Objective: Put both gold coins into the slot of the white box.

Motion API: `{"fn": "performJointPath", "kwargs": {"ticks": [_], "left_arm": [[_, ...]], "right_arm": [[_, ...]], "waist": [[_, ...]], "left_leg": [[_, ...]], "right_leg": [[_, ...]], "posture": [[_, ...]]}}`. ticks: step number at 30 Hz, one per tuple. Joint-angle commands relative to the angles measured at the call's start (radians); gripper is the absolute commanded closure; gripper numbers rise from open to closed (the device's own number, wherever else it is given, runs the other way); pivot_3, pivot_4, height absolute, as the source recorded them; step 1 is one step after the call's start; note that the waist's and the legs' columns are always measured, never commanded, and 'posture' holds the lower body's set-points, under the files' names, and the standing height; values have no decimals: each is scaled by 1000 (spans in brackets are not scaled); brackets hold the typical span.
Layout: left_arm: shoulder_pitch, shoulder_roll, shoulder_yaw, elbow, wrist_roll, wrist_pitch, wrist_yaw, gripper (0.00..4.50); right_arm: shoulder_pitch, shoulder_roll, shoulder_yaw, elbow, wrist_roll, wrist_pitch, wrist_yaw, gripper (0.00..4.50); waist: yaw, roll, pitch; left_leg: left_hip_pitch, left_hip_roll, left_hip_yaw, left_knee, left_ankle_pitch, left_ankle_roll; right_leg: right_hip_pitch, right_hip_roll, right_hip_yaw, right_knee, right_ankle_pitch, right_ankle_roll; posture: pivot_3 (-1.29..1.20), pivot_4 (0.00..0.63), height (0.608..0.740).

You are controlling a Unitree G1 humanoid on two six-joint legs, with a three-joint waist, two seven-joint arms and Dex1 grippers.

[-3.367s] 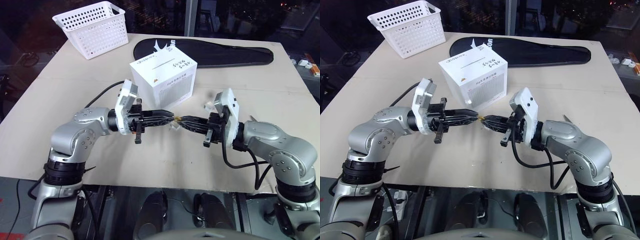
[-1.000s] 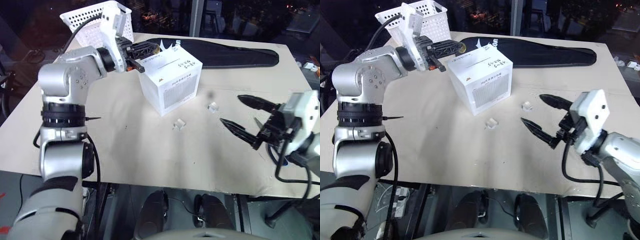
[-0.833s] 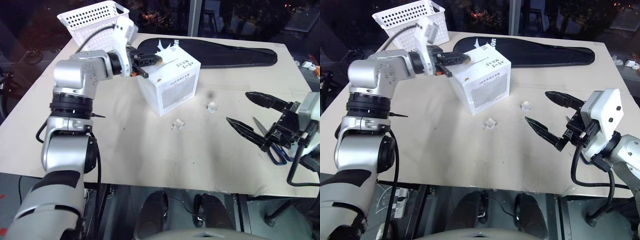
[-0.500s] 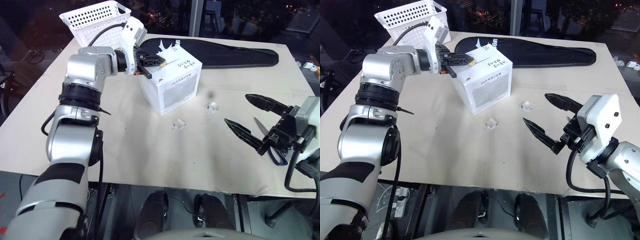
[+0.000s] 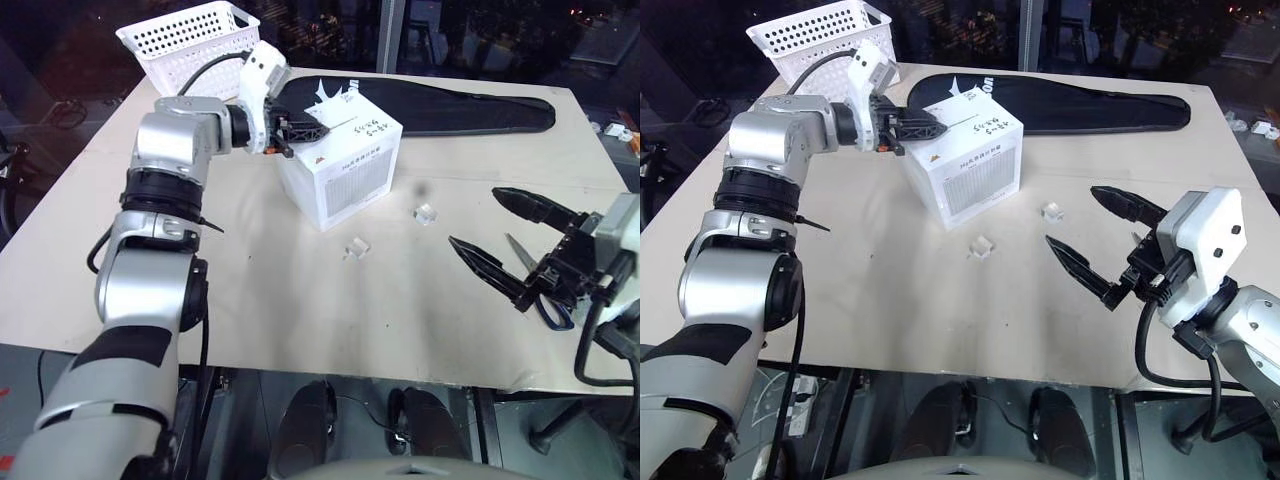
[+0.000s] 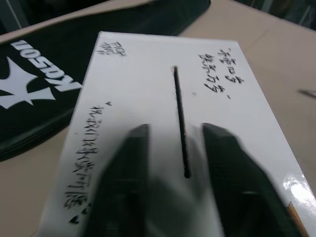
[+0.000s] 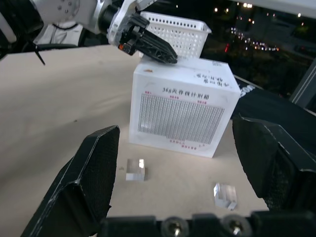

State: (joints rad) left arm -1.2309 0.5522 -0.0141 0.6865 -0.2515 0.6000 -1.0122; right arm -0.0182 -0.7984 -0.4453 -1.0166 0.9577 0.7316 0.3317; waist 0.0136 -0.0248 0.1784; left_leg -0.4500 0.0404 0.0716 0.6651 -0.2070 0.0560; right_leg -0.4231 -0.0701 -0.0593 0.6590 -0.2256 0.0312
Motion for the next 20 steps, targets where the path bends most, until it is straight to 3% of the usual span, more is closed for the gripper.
{"fn": "performJointPath", "kwargs": {"ticks": [1,3,5,8,9,14,20], "left_arm": [[152,-5,183,-410,-238,134,21,1363],[311,-11,238,-691,-365,235,38,1363],[387,-20,264,-818,-464,329,77,1363],[522,-39,274,-959,-585,412,110,467],[575,-38,262,-998,-575,395,126,14],[850,17,196,-1105,-422,190,121,14],[1079,66,196,-1059,-316,7,95,14]], "right_arm": [[30,-7,-25,-29,10,-32,-13,554],[72,-1,-31,-23,-22,-34,-13,554],[115,11,-43,-5,-48,-48,-11,554],[218,42,-81,68,-57,-66,40,554],[265,46,-93,81,-76,-78,73,8],[497,54,-156,117,-237,-172,219,8],[680,106,-260,181,-342,-278,344,8]], "waist": [[-1,0,0],[-11,1,0],[-10,0,0],[3,0,-1],[3,0,0],[0,3,-2],[1,4,-3]], "left_leg": [[-1,0,0,1,0,0],[1,1,1,0,0,-1],[1,0,1,0,1,-3],[1,0,0,2,1,-3],[3,-1,-1,3,0,-2],[10,-1,1,3,-2,2],[16,2,2,0,-5,-3]], "right_leg": [[0,0,0,0,0,0],[0,-1,2,0,0,0],[1,-2,6,1,1,-1],[2,-1,4,1,-2,3],[5,-1,3,1,-2,3],[11,-1,2,0,-3,0],[12,-7,7,0,-4,-1]], "posture": [[0,150,740],[0,150,740],[0,150,740],[0,150,740],[0,150,740],[0,150,740],[0,150,740]]}}
